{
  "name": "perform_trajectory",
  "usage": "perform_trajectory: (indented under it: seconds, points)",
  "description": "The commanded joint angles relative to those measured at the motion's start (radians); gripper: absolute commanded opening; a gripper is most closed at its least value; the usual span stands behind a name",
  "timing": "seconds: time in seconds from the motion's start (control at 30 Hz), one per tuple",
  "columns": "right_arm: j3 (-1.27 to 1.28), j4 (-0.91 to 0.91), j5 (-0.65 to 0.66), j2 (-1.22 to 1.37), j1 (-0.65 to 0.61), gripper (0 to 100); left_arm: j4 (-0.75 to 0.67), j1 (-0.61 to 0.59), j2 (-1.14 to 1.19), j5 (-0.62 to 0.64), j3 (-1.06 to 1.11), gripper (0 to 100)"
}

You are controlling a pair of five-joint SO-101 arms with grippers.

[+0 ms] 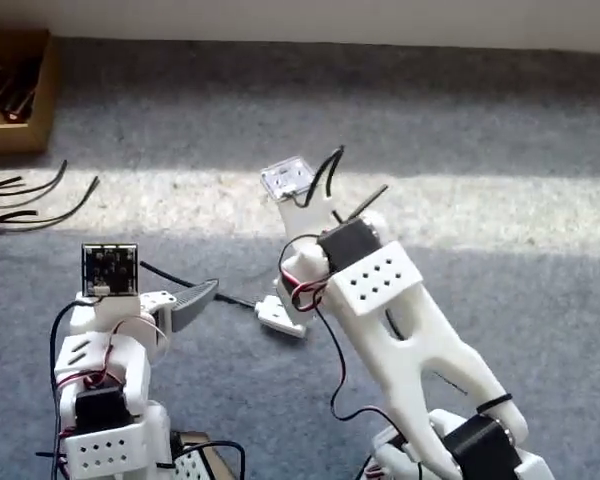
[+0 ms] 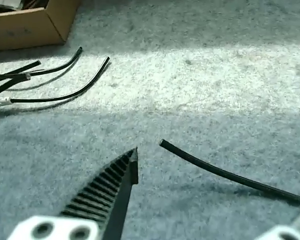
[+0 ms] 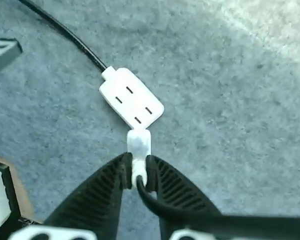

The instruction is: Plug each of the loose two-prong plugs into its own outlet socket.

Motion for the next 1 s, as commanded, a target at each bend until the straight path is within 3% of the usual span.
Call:
perform_trajectory:
  seconds: [0.0,0.23,0.5,0.63,0.97]
  points:
    - [-0.018,0.058,-0.100,-0.005,-0.058,0.5,-0.006,-0.007,-0.008,0.009,0.002,50]
    - [-0.035,-0.012,-0.425,-0.005,-0.059,0.6,-0.006,-0.007,-0.008,0.009,0.008,50]
    - [-0.022,-0.085,-0.466,-0.004,-0.056,0.5,-0.005,0.008,-0.008,0.009,0.010,50]
    - [0.070,-0.179,-0.730,-0.004,-0.010,0.5,-0.005,0.013,-0.008,0.009,0.010,50]
    - [0.125,-0.213,-0.743,-0.010,0.012,0.5,-0.006,0.013,-0.008,0.009,0.028,50]
